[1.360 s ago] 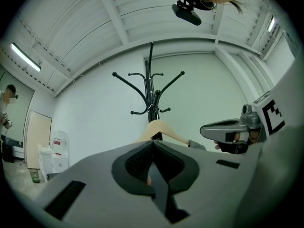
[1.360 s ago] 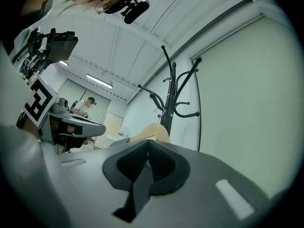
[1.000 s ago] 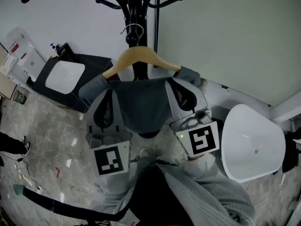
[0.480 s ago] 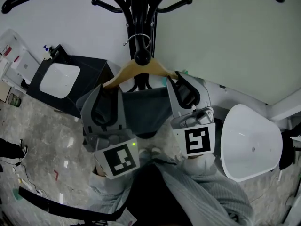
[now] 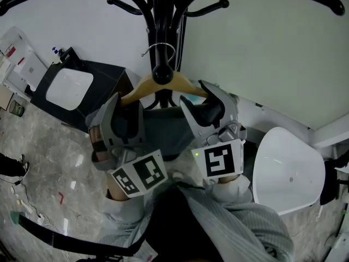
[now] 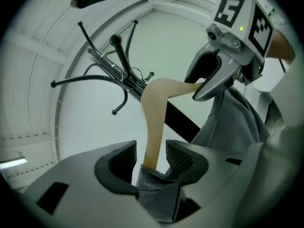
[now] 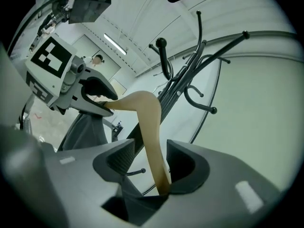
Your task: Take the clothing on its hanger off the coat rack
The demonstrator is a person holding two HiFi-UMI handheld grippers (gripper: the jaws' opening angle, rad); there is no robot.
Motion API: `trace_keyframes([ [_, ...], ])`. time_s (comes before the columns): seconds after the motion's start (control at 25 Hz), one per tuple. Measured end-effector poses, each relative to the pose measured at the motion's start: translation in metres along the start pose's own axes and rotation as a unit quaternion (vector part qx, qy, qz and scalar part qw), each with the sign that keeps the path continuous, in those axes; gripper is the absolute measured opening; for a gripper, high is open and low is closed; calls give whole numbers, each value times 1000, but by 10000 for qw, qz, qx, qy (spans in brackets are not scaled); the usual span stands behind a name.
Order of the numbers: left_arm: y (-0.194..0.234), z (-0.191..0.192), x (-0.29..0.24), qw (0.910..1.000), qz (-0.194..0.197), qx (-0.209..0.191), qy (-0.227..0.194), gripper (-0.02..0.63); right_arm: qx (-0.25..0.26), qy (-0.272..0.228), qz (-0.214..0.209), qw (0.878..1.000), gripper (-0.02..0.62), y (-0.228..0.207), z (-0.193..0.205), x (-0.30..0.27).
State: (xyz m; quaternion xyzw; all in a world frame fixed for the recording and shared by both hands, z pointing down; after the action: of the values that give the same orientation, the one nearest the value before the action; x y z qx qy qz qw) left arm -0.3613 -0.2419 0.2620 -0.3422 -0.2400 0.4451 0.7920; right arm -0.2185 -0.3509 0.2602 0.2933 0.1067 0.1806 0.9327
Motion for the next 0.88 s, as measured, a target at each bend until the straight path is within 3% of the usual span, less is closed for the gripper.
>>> trace_keyframes([
  [0.08,-2,0,-4,9997,-192,-167,-16,175,96,88,88,9999,178,-1,1,-3],
  [0.24,-3,-1,-6,9995,-148,-262,55,171,271,114,330,9990,128,-2,0,-5],
  [0.32,-3,-1,-5,9994,-119,-302,120,117,331,132,354,9987,120,-2,0,-6],
  [0.52,0,-3,-5,9996,-9,-179,212,115,392,167,401,9983,117,0,0,-6],
  [0.88,8,-13,2,9998,-96,-161,-36,115,522,116,655,9964,109,-1,-9,4],
])
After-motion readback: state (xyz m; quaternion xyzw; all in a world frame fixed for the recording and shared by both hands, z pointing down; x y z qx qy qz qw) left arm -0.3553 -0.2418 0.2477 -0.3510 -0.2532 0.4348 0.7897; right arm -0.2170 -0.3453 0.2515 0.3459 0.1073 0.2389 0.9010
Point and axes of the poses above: the fingertips, and each gripper's own axes: x backward along the fingers, y to its left, z out of its underside, the point moved 10 cm from there along x, backward along the fingers, and after that the axes turned 5 degrees about -z, right-handed, at the moved point
